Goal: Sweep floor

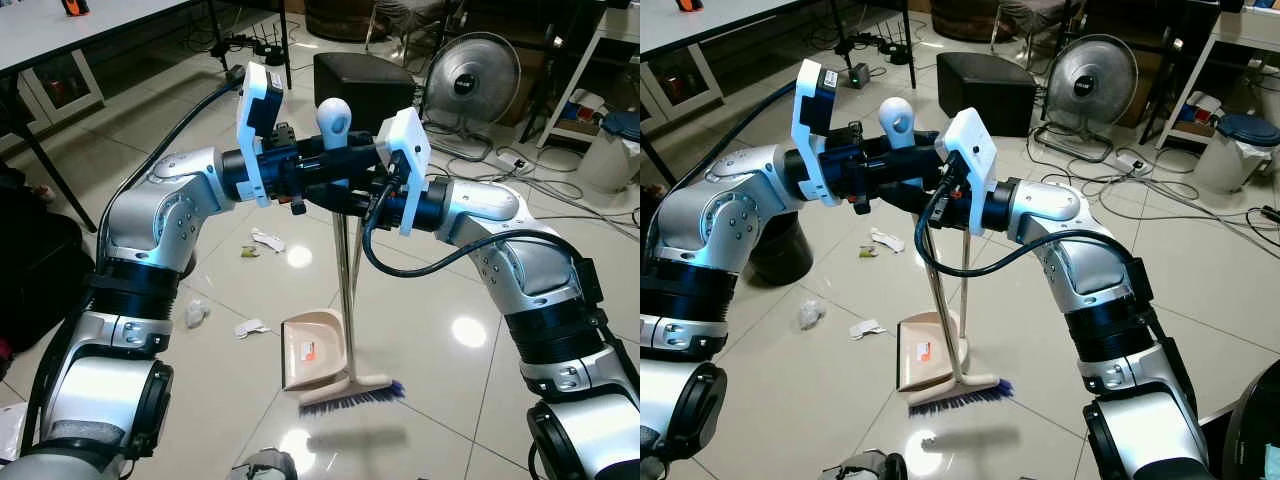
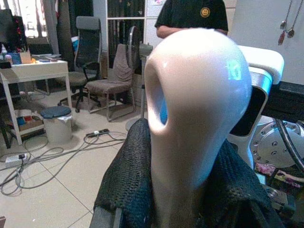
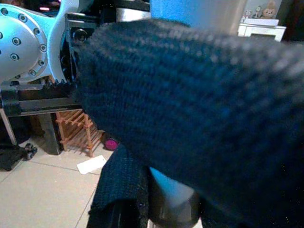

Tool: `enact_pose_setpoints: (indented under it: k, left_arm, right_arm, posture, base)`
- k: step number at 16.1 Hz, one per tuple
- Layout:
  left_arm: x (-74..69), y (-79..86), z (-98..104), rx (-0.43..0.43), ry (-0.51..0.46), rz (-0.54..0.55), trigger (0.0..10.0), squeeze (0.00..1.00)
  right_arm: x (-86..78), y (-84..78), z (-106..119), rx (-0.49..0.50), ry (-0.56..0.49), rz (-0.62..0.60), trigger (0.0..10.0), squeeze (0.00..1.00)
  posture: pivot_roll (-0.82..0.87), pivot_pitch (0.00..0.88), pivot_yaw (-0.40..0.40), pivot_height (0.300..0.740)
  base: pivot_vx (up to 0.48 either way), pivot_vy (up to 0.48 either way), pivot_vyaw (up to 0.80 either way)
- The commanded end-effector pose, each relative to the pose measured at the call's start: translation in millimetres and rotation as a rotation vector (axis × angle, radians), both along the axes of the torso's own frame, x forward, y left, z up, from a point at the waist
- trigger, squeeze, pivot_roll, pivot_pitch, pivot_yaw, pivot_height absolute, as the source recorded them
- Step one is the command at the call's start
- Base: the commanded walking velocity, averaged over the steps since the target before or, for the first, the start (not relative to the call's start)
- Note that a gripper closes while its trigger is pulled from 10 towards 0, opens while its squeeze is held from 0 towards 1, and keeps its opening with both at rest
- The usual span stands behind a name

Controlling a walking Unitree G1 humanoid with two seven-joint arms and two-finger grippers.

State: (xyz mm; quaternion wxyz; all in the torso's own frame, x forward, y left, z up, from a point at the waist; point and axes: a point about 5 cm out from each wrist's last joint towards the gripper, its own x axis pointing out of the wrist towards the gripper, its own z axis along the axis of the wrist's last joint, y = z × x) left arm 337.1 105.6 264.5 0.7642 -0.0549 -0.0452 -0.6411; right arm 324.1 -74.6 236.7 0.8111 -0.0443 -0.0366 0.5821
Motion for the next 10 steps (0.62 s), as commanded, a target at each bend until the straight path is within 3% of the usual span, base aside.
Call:
enact_pose_setpoints:
  k: [1,2,3,4,5,6,10]
  left_arm:
    - [-1.8,-7.7,1.1,0.002,0.008,-0.041,0.0,0.0]
    - [-1.4,-7.2,1.7,-0.001,0.004,-0.034,0.0,0.0]
    - [-1.2,-6.9,2.2,-0.003,0.002,-0.031,0.0,0.0]
    - [-1.0,-6.6,2.5,-0.004,0.001,-0.028,0.0,0.0]
    - [-1.0,-6.4,2.7,-0.005,0.0,-0.028,0.0,0.0]
    - [-0.9,-6.4,2.9,-0.005,-0.002,-0.027,0.0,0.0]
    - [0.2,-6.3,2.8,-0.003,-0.004,-0.013,0.0,0.0]
  right_arm:
    - [-3.2,5.2,14.0,0.019,-0.066,0.024,0.0,0.0]
    - [-3.1,5.0,13.9,0.017,-0.068,0.019,0.0,0.0]
    - [-2.8,4.7,13.3,0.013,-0.072,0.012,1.3,0.0]
    - [-2.1,4.5,12.6,0.011,-0.073,0.001,10.0,0.0]
    - [-1.6,4.4,12.2,0.012,-0.071,-0.006,10.0,0.0]
    - [-1.5,4.5,12.2,0.014,-0.071,-0.008,10.0,1.0]
    - [-4.6,5.3,12.4,0.025,-0.061,0.026,10.0,1.0]
  posture:
    - [-0.09,0.0,0.085,0.74]
    - [-0.09,0.0,0.085,0.74]
    - [-0.09,0.0,0.084,0.74]
    - [-0.09,0.0,0.084,0.74]
    - [-0.09,0.0,0.084,0.74]
    - [-0.09,0.0,0.084,0.74]
    - [-0.09,0.0,0.082,0.74]
  base:
    - [0.0,0.0,0.0]
    - [0.0,0.0,0.0]
    - [0.0,0.0,0.0]
    - [0.0,0.0,0.0]
    - [0.0,0.0,0.0]
    - [0.0,0.0,0.0]
    - [0.0,0.0,0.0]
